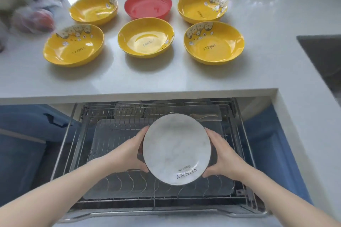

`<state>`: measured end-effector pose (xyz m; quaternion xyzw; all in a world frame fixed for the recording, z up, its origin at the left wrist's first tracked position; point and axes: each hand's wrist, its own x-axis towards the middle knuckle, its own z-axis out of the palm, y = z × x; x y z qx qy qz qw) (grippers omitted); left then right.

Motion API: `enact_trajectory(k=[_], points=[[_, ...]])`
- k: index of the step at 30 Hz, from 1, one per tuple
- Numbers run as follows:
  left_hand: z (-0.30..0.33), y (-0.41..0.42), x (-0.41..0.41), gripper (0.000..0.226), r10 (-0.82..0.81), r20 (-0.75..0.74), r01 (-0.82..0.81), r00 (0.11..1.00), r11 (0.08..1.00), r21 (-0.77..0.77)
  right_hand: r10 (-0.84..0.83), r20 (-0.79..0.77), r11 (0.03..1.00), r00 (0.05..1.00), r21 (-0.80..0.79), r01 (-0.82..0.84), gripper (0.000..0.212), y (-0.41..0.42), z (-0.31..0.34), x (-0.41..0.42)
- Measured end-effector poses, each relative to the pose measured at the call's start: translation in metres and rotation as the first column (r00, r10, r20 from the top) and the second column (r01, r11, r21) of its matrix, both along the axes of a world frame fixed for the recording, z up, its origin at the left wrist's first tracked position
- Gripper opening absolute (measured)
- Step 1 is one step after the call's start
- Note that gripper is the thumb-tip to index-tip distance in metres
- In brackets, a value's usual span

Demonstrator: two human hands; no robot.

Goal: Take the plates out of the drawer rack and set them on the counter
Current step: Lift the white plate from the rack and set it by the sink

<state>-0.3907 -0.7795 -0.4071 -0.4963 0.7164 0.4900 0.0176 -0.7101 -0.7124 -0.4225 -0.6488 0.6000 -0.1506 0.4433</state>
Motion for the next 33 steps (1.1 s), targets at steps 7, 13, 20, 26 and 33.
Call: enact_trajectory(k=[7,13,20,26,33], points=[[0.1,-0.021,-0.058,0.132,-0.161,0.032,0.164,0.986,0.982,-0.094,-0.153,0.074,0.984,0.985,-0.076,0.158,0.13,0.032,0.101,-0.049],[0.15,-0.05,-0.134,0.122,-0.273,-0.025,0.262,0.962,0.942,-0.211,-0.253,0.04,0.957,0.967,-0.137,0.256,0.129,0.035,0.154,-0.113],[0.148,-0.105,-0.227,0.122,-0.402,-0.002,0.392,0.916,0.894,-0.216,-0.341,-0.004,0.934,0.94,-0.114,0.339,0.123,0.014,0.163,-0.182],[0.121,-0.15,-0.279,0.116,-0.452,-0.036,0.443,0.891,0.885,-0.145,-0.351,-0.03,0.936,0.936,-0.028,0.35,0.116,-0.019,0.153,-0.228],[0.111,-0.186,-0.308,0.107,-0.447,-0.077,0.438,0.891,0.892,-0.109,-0.359,-0.061,0.932,0.931,0.033,0.361,0.114,-0.062,0.146,-0.26]])
